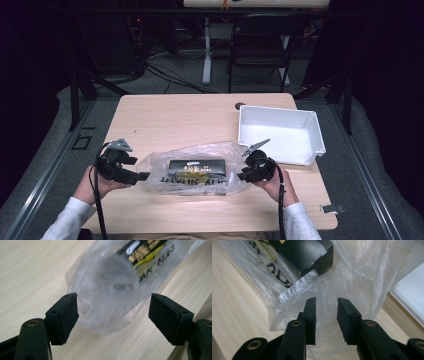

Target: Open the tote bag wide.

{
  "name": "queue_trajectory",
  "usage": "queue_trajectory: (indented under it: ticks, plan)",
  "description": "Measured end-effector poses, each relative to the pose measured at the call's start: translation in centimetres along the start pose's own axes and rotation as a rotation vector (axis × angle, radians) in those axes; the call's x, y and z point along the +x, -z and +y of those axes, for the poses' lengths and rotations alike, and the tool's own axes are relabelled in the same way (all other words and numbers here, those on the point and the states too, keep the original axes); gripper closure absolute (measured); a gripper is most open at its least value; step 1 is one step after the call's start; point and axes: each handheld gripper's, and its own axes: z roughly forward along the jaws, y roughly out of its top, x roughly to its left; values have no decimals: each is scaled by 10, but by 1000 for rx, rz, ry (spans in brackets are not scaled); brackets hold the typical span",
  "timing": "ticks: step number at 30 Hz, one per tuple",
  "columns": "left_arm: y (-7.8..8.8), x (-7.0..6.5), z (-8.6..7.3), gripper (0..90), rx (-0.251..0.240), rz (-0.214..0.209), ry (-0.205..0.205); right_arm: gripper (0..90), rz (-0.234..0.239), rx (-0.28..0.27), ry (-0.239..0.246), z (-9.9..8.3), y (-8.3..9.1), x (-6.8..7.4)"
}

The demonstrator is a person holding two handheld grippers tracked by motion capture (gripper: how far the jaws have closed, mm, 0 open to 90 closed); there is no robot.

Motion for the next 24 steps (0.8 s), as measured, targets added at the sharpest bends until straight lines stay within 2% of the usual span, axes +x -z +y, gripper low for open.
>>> queue_trajectory:
  ticks: [3,6,8,11,14,16,18,19,20,22,23,24]
  plan:
    - [-6,-3,17,219,-15,10,-16,568,8,-25,-7,6,5,4]
    - [-26,-1,30,221,2,3,-19,499,14,-68,12,12,7,12]
    - [-42,3,36,237,32,3,-26,477,8,-76,40,17,7,17]
    - [-62,13,37,323,80,22,-4,469,16,-68,68,22,3,24]
    - [-76,25,31,430,131,38,22,464,31,-59,97,24,-6,30]
    - [-85,32,25,500,151,40,42,470,25,-11,125,25,-18,37]
    - [-94,37,19,601,172,40,57,501,6,24,126,24,-32,39]
    - [-97,40,17,647,178,38,56,511,-2,59,132,23,-38,38]
    - [-101,42,15,693,187,38,59,551,-10,79,144,22,-42,38]
    - [-105,44,13,802,184,42,65,656,-23,96,131,19,-48,36]
    - [-108,44,13,848,192,38,66,705,-22,91,128,18,-48,35]
    - [-111,44,13,882,195,52,58,763,-23,94,130,17,-48,34]
